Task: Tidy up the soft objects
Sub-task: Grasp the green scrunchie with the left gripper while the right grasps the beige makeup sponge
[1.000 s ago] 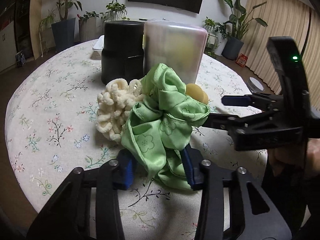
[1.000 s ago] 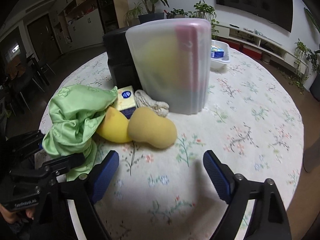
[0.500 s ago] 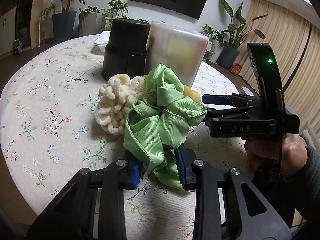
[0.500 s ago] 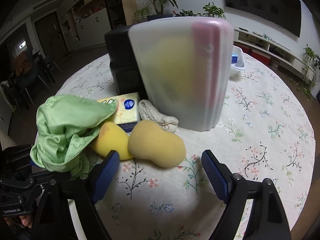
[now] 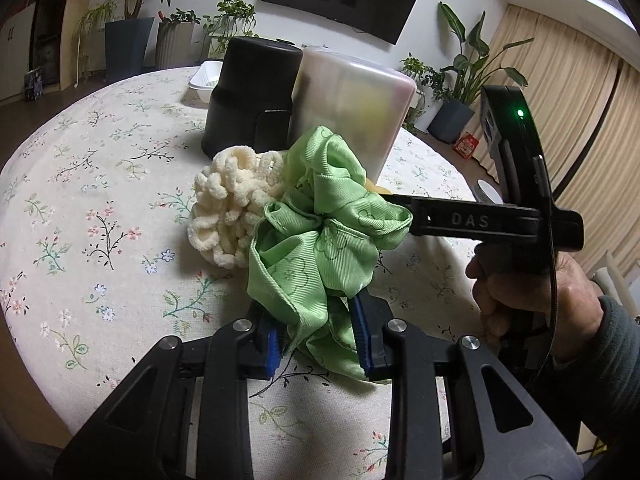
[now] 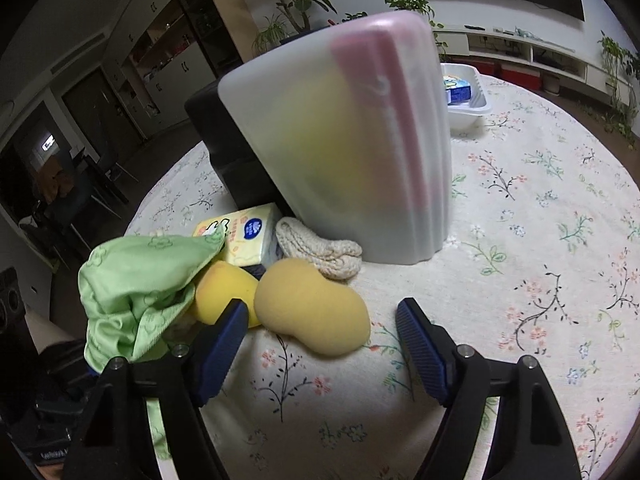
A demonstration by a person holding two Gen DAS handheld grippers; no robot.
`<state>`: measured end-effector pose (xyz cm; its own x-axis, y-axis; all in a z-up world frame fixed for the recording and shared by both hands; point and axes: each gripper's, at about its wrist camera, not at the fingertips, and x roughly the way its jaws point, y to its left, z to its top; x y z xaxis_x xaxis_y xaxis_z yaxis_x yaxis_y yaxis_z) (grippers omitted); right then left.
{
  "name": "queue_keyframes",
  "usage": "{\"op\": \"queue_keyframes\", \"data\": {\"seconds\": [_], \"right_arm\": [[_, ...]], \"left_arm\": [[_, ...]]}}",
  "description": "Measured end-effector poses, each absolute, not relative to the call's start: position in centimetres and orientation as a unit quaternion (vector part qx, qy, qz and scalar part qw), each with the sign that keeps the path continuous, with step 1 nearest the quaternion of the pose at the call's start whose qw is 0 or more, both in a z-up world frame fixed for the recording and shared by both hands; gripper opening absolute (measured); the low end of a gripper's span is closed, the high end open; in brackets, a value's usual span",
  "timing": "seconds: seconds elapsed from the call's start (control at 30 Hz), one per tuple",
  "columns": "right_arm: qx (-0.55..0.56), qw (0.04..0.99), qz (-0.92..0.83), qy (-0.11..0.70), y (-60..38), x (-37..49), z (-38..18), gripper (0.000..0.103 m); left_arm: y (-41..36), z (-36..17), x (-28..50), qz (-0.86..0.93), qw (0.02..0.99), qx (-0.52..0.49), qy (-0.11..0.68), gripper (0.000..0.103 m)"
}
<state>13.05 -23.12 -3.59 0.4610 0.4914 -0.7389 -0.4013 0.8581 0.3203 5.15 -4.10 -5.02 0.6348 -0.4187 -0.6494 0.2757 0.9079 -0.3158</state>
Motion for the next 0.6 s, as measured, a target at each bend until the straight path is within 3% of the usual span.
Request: {"op": "queue_keyframes", "data": {"seconds": [0.17, 0.3, 0.6], "right_arm": [[0.032, 0.856, 0.261, 0.445, -22.2, 13.2, -3.6, 0.078], [0.024, 0.854, 0.271, 0.444, -21.6, 12.9, -3.6, 0.055], [-0.001, 0.86, 0.266, 0.436, -21.2, 10.8, -3.3, 0.049]], "left_arm": [[-4.1, -5.3, 5.2, -0.191, 0.898, -0.095, 0.386, 0.026], [-4.1, -5.3, 5.3, -0.191, 0.897, -0.1, 0.387, 0.026], [-4.1, -5.2, 5.0, -0.191, 0.899, -0.096, 0.381, 0.023]]}}
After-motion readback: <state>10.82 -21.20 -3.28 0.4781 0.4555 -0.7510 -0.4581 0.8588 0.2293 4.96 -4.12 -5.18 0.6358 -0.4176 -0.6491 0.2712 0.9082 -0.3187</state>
